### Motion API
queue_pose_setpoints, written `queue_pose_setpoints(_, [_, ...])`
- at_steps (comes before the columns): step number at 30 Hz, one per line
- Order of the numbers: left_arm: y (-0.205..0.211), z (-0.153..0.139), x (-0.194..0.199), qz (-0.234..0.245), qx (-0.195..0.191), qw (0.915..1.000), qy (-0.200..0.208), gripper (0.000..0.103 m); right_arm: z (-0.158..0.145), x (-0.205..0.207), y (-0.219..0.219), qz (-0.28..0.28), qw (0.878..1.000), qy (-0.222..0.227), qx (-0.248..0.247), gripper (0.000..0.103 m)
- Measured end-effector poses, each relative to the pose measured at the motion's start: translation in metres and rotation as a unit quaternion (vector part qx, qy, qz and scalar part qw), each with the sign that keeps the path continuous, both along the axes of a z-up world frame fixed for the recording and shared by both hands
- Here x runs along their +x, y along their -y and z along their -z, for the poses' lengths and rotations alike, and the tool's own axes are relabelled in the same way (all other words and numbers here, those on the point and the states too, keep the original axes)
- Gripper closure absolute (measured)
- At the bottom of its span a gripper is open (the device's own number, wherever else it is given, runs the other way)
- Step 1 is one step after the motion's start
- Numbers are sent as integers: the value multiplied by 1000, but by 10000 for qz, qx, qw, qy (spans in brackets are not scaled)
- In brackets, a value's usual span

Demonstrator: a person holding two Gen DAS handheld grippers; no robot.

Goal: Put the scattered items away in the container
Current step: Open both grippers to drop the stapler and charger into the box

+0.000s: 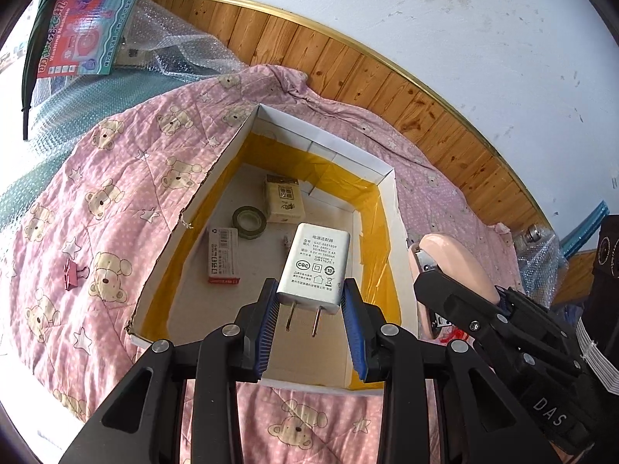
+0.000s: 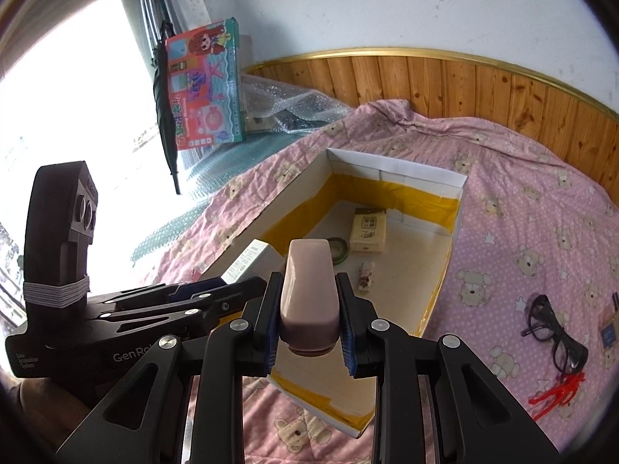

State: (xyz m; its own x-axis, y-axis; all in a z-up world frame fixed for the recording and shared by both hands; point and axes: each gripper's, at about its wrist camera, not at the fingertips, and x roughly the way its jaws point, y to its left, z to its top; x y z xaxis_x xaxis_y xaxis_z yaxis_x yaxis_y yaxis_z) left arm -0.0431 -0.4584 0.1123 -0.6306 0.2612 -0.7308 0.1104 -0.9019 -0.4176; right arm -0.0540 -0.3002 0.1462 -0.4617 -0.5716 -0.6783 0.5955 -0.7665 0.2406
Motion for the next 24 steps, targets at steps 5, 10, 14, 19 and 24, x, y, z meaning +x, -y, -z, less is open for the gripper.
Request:
queue_pose_setpoints(5, [4, 22, -24, 219, 145, 9993, 278, 66, 16, -16, 3, 92, 9997, 225, -36, 65])
queue_pose_setpoints(10, [21, 35, -25, 20, 256, 9991, 350, 65, 22, -30, -11, 400, 9982, 417, -152, 64])
queue_pose_setpoints(14, [36, 38, -26, -178, 372, 9984, 374, 65, 25, -38, -18, 572, 9969, 497, -193, 64])
queue_pose_setpoints(19, [37, 35, -26, -141, 409, 9984, 366, 65, 27, -40, -22, 656, 9961, 551, -201, 64])
queue_pose_setpoints(24, [24, 36, -27, 18, 432, 9983, 386, 65, 28, -36, -22, 642, 9961, 574, -211, 64])
